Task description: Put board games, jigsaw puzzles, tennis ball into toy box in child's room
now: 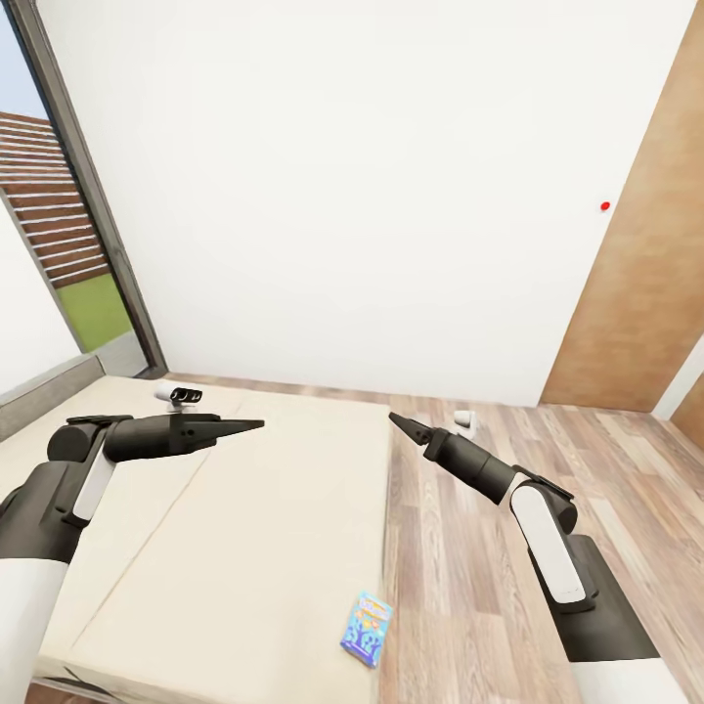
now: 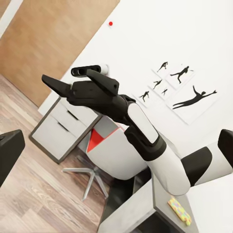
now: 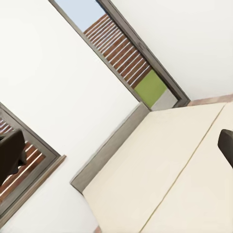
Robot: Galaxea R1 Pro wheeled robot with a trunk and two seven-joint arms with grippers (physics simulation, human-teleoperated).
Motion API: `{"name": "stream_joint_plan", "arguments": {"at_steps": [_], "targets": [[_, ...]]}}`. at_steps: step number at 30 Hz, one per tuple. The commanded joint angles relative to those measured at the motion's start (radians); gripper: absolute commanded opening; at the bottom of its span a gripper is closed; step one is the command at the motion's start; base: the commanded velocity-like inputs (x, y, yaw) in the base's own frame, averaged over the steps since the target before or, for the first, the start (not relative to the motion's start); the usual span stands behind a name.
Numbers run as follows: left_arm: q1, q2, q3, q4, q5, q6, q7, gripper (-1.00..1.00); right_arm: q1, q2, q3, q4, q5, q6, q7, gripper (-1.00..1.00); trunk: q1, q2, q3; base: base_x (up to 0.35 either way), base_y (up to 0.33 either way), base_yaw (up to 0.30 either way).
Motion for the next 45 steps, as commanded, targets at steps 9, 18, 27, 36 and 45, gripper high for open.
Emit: {"name": "stream_joint_plan", "arguments": {"at_steps": [9,18,27,36,45], "targets": [[0.0,0.0,0.0,0.0,0.001,-0.013,-0.004,1.0,-0.001,-0.001,0.0,0.0,-0.006,0.005,-0.001,1.0,0.001,-0.002,0.013,0.0,-0.181,0.07],[0.005,0.0,-0.002,0.0,0.005,-0.025,-0.004,1.0,-0.001,-0.001,0.0,0.0,-0.006,0.005,-0.001,1.0,0.001,-0.002,0.028,0.0,-0.028,0.071],[0.006,0.0,-0.002,0.0,0.004,-0.026,-0.004,1.0,0.0,-0.001,0.0,0.0,-0.006,0.005,-0.001,1.0,0.001,-0.002,0.043,0.0,-0.002,0.071],[0.007,0.0,-0.002,0.0,0.006,-0.027,-0.004,1.0,-0.001,-0.001,0.0,0.0,-0.006,0.005,-0.001,1.0,0.001,-0.002,0.057,-0.012,0.0,0.071],[0.007,0.0,-0.002,0.0,0.006,-0.028,-0.004,1.0,-0.001,-0.001,0.0,0.001,-0.006,0.005,-0.003,1.0,0.001,-0.002,0.061,-0.009,0.0,0.021]]}}
